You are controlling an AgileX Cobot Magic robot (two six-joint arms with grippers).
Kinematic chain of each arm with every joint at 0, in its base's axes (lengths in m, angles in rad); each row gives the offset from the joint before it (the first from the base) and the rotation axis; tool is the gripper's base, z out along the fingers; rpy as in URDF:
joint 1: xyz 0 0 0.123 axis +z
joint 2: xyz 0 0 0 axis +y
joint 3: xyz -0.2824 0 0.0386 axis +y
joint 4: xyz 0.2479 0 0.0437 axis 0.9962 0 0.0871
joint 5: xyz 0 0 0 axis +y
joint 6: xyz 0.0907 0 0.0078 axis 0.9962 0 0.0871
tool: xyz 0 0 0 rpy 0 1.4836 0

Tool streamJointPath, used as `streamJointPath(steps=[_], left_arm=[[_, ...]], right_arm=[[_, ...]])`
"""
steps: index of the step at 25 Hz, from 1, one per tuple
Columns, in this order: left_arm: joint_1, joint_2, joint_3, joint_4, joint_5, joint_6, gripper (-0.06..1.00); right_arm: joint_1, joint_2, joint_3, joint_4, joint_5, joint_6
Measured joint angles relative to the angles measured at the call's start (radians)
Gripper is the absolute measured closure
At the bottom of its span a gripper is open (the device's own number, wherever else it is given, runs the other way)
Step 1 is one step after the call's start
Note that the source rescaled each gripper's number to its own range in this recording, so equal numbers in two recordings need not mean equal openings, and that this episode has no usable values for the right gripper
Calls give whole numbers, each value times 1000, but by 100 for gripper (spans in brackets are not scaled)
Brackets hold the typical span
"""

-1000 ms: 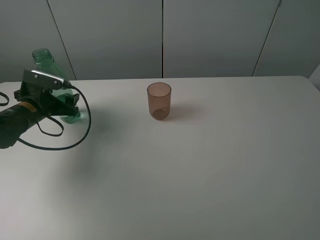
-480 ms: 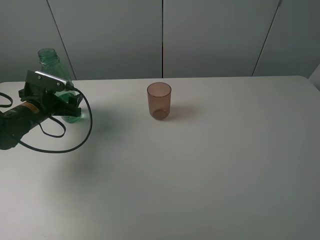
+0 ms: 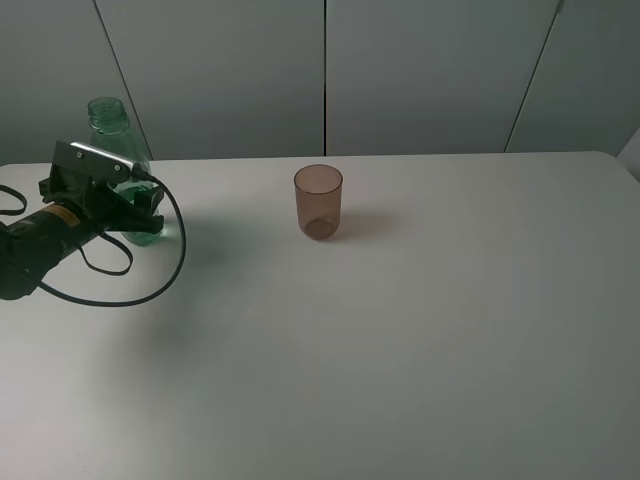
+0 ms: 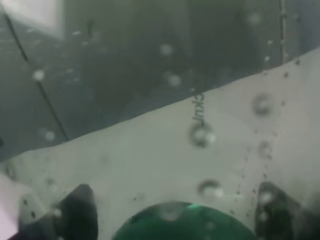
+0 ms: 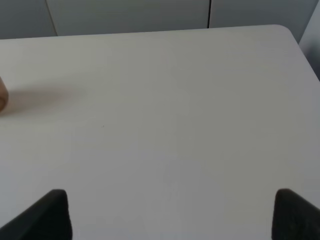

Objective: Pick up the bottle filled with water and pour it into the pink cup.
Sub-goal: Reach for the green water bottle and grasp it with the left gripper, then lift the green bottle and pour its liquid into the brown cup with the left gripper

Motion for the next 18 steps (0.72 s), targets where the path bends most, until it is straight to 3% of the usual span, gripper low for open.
streamJointPath(steps=[9, 11, 18], left_arm=[[0, -2, 0, 2, 0, 4, 86], [0, -16, 0, 10, 13, 4, 91], [0, -147, -46, 124, 100, -11, 91]], right_arm=[[0, 0, 0, 0, 0, 0], [0, 0, 0, 0, 0, 0], [0, 0, 0, 0, 0, 0]])
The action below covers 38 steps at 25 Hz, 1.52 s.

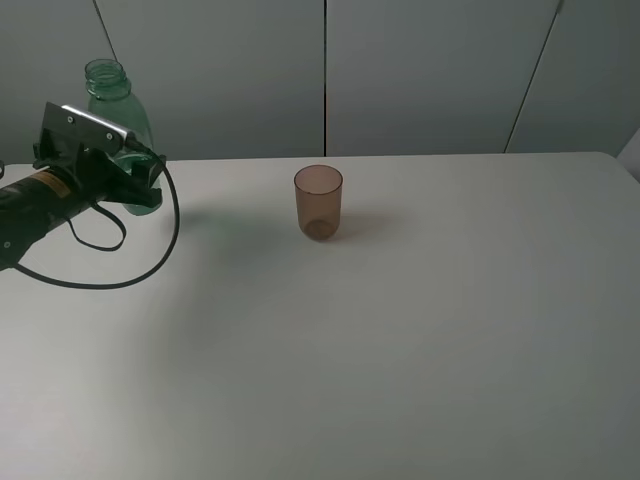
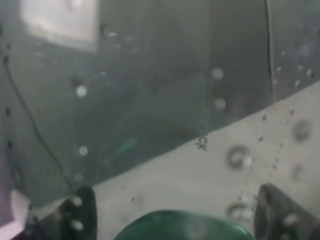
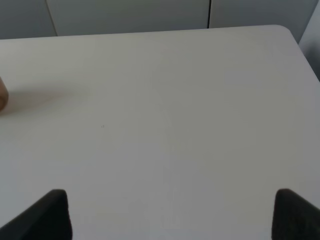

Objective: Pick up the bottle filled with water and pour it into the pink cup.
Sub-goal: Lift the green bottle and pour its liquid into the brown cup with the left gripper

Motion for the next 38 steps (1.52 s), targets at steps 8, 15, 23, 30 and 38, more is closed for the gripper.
streamJointPath(steps=[8, 15, 23, 30, 38], left_arm=[[0, -24, -196, 211, 103, -31, 91], [-2, 56, -394, 397, 125, -41, 91], [-4, 170, -583, 629, 83, -127, 93], [-46, 291, -775, 773, 78, -206, 92], [-110, 405, -969, 883, 119, -217, 92]], right_arm=[[0, 0, 0, 0, 0, 0], [0, 0, 0, 0, 0, 0], [0, 0, 0, 0, 0, 0], [0, 0, 0, 0, 0, 0], [0, 0, 0, 0, 0, 0]])
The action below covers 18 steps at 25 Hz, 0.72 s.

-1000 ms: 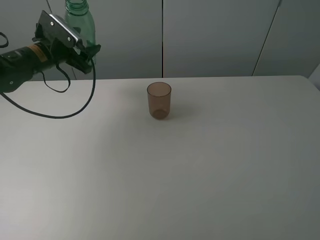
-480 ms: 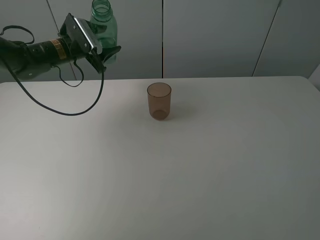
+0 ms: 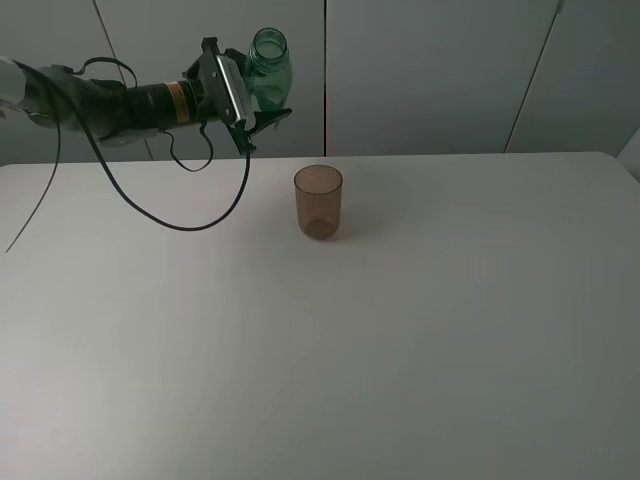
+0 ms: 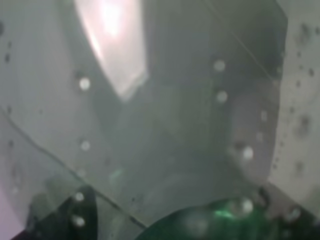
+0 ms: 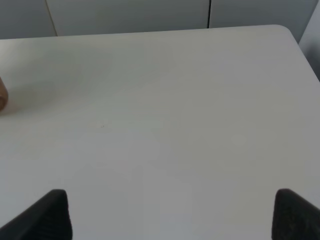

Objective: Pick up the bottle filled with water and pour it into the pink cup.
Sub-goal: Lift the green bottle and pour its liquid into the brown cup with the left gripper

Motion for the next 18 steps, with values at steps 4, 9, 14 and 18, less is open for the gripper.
streamJointPath(steps=[4, 9, 14, 18], left_arm=[[-7, 48, -55, 25, 10, 17, 92], [-7, 94, -121, 56, 34, 36, 92], [-9, 143, -211, 72, 64, 60, 92], [-32, 201, -299, 77, 70, 64, 92]], right_arm=[[0, 0, 0, 0, 0, 0], [0, 0, 0, 0, 0, 0], [0, 0, 0, 0, 0, 0], [0, 0, 0, 0, 0, 0]])
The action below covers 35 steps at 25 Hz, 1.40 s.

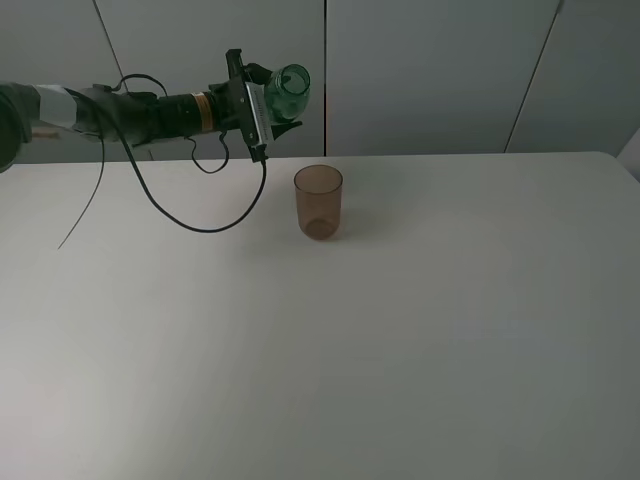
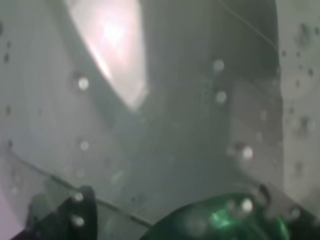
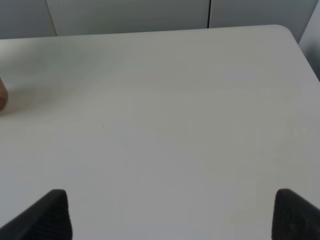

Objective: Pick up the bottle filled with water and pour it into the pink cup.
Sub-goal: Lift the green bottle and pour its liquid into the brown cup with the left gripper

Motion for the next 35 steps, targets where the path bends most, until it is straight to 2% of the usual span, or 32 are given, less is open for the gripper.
streamJointPath(steps=[4, 11, 20, 35], left_arm=[[-24, 42, -64, 34, 9, 8, 92], [-31, 50, -75, 69, 16, 42, 92], [-31, 50, -76, 131, 20, 130, 92], [-31, 50, -76, 155, 47, 320, 92]], right_arm=[[0, 0, 0, 0, 0, 0], [0, 0, 0, 0, 0, 0], [0, 0, 0, 0, 0, 0], [0, 0, 0, 0, 0, 0]])
